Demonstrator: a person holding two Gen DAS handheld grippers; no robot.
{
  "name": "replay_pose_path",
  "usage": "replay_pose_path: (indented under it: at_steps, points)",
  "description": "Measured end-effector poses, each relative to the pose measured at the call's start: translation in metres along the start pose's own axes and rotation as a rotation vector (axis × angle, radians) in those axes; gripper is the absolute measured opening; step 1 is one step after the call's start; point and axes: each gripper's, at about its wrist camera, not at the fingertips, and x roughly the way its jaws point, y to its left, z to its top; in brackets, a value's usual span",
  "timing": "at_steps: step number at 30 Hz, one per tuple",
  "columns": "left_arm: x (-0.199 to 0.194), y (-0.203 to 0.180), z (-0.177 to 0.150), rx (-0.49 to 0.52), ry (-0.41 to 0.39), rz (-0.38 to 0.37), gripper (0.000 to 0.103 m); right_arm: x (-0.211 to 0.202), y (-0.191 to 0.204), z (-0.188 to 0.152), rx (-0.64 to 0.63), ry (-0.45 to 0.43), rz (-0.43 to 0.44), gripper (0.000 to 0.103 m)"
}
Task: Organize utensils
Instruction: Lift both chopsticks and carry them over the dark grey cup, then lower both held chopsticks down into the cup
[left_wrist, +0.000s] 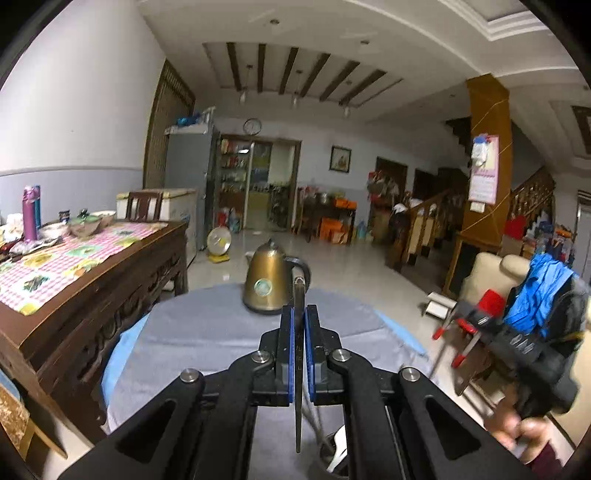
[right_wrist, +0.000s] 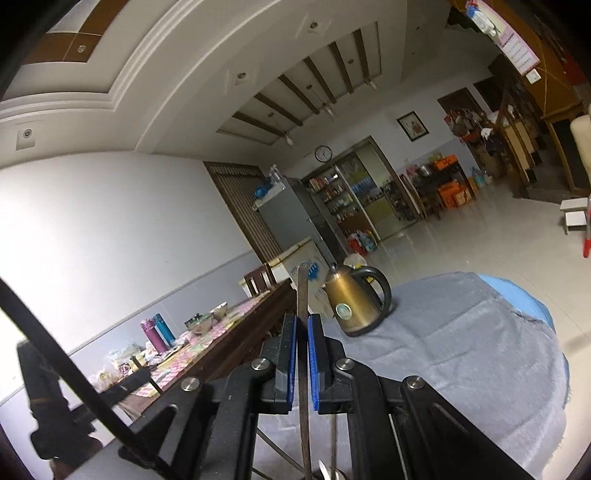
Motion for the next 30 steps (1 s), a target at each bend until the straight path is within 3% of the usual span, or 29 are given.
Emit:
replay_pose_path:
  at_steps: [6, 12, 18, 30]
  points:
    - [-0.002, -0.013, 0.001, 0.011, -0.013, -0.062, 0.005, 0.015, 0.021, -0.016, -0.077, 0.0, -0.038, 0.007]
    - [0.015, -0.015, -0.01, 0.005, 0.05, -0.086, 0.005, 0.029, 0.032, -0.035, -0.151, 0.052, -0.046, 0.007]
    - [0.029, -0.016, -0.022, -0.018, 0.104, -0.102, 0.005, 0.044, 0.027, -0.047, -0.162, 0.13, -0.079, 0.007]
    - [0.04, -0.019, -0.029, -0.024, 0.164, -0.11, 0.005, 0.052, 0.024, -0.06, -0.175, 0.191, -0.101, 0.007]
